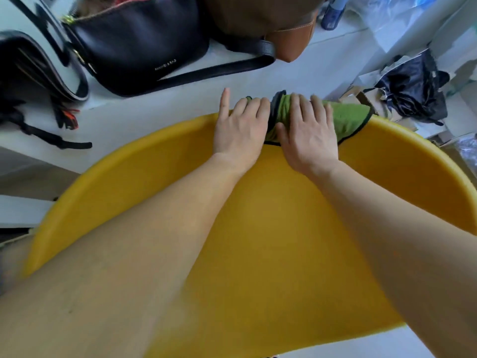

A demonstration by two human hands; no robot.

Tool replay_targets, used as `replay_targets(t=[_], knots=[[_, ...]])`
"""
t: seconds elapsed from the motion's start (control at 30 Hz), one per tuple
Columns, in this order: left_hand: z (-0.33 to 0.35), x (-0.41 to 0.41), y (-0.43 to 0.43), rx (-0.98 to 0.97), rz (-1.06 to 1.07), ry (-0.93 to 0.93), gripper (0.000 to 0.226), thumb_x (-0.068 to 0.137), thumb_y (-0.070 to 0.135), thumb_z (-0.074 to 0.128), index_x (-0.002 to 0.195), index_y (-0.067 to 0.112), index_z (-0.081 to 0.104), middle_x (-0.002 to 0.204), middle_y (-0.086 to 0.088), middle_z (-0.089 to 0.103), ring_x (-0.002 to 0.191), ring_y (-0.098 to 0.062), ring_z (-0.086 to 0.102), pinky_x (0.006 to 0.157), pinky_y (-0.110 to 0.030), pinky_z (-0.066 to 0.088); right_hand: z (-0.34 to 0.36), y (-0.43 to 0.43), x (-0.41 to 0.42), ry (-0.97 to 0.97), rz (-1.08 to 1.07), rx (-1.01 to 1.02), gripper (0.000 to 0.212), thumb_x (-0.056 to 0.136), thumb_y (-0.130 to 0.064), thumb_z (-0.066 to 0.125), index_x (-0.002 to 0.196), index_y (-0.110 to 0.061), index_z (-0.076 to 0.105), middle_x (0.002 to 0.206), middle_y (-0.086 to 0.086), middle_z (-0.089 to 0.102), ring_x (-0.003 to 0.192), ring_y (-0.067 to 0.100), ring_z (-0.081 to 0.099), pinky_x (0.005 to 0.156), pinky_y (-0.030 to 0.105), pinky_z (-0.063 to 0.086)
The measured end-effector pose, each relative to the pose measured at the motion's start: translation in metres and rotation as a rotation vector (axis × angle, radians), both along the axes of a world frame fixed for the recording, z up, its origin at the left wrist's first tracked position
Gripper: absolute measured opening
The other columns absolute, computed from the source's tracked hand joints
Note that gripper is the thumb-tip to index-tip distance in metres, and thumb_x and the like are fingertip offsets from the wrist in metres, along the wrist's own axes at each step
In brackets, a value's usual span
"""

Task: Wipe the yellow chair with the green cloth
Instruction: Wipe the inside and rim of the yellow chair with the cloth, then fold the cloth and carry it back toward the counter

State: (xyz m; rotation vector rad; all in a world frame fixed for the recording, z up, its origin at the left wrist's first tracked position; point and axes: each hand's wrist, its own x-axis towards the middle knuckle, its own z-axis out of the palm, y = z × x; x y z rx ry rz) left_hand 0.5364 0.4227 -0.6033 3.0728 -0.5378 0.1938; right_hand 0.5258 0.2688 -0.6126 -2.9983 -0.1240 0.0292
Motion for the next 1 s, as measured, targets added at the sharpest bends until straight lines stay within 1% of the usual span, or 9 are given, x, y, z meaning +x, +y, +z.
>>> replay_targets(t=[0.33,0.4,0.47,0.57,0.67,0.73,0.83,0.93,1.0], knots=[[0.01,-0.09,0.195,0.019,0.429,-0.012,0.045,0.089,0.001,0.058,0.132,0.011,0.055,0.127,-0.01,0.063,0.116,-0.034,0.057,0.12,-0.058,0.014,0.013,0.198,-0.043,0.199,0.478,0.227,0.074,0.098,-0.033,0.043,0.161,-0.018,0.007,0.169,0.0,0.009,0.155,0.027,-0.002,0.125,0.047,0.013],[0.013,-0.093,0.202,-0.018,0.46,-0.013,0.035,0.091,0.002,0.057,0.124,0.013,0.06,0.119,-0.01,0.064,0.111,-0.035,0.056,0.118,-0.052,0.022,0.015,0.201,-0.053,0.256,0.428,0.357,0.074,0.094,-0.028,0.048,0.16,-0.021,0.014,0.167,-0.002,0.02,0.154,0.024,0.009,0.119,0.047,0.03],[0.02,-0.097,0.198,-0.109,0.466,0.017,0.027,0.092,0.002,0.054,0.115,0.015,0.063,0.112,-0.009,0.065,0.104,-0.034,0.055,0.104,-0.044,0.037,0.017,0.194,-0.065,0.289,0.282,0.521,0.069,0.092,-0.025,0.05,0.157,-0.023,0.024,0.157,0.001,0.041,0.145,0.025,0.033,0.105,0.045,0.046],[0.032,-0.11,0.178,-0.473,0.516,0.051,0.021,0.091,0.0,0.054,0.101,0.014,0.066,0.101,-0.005,0.065,0.093,-0.026,0.056,0.079,-0.038,0.046,0.018,0.178,-0.091,0.341,0.088,0.694,0.061,0.095,-0.026,0.052,0.153,-0.024,0.033,0.141,0.003,0.056,0.121,0.022,0.056,0.092,0.038,0.05],[0.051,-0.13,0.158,-0.937,0.625,0.122,0.021,0.091,0.002,0.057,0.092,0.022,0.062,0.087,0.009,0.063,0.077,-0.001,0.056,0.069,-0.015,0.045,0.024,0.167,-0.114,0.537,-0.162,0.968,0.051,0.096,-0.034,0.052,0.146,-0.032,0.044,0.127,-0.004,0.063,0.107,0.019,0.061,0.086,0.036,0.048],[0.066,-0.149,0.148,-1.175,0.694,0.225,0.025,0.091,0.003,0.062,0.093,0.028,0.061,0.087,0.012,0.063,0.076,0.006,0.057,0.07,-0.009,0.045,0.037,0.162,-0.128,0.731,-0.44,1.251,0.037,0.096,-0.04,0.052,0.133,-0.036,0.055,0.118,-0.001,0.066,0.105,0.023,0.065,0.084,0.038,0.05],[0.092,-0.188,0.136,-1.493,0.946,0.409,0.032,0.09,-0.002,0.064,0.109,0.024,0.062,0.103,-0.001,0.062,0.096,-0.014,0.064,0.085,-0.028,0.054,0.068,0.158,-0.156,0.966,-0.667,1.583,0.031,0.093,-0.041,0.059,0.12,-0.027,0.067,0.116,0.002,0.071,0.098,0.025,0.074,0.081,0.041,0.057],[0.127,-0.215,0.128,-1.79,1.076,0.568,0.035,0.091,-0.009,0.058,0.111,0.019,0.062,0.107,-0.007,0.061,0.096,-0.024,0.065,0.081,-0.031,0.056,0.105,0.16,-0.18,0.872,-0.679,1.534,0.024,0.094,-0.027,0.064,0.117,-0.018,0.065,0.102,0.006,0.072,0.086,0.022,0.07,0.072,0.034,0.053],[0.153,-0.224,0.126,-1.875,1.024,0.686,0.032,0.09,-0.01,0.055,0.107,0.015,0.064,0.098,-0.007,0.067,0.088,-0.023,0.066,0.077,-0.03,0.055,0.137,0.159,-0.186,0.758,-0.665,1.461,0.006,0.094,-0.015,0.06,0.099,-0.016,0.064,0.087,0.007,0.066,0.076,0.024,0.058,0.064,0.03,0.046]])
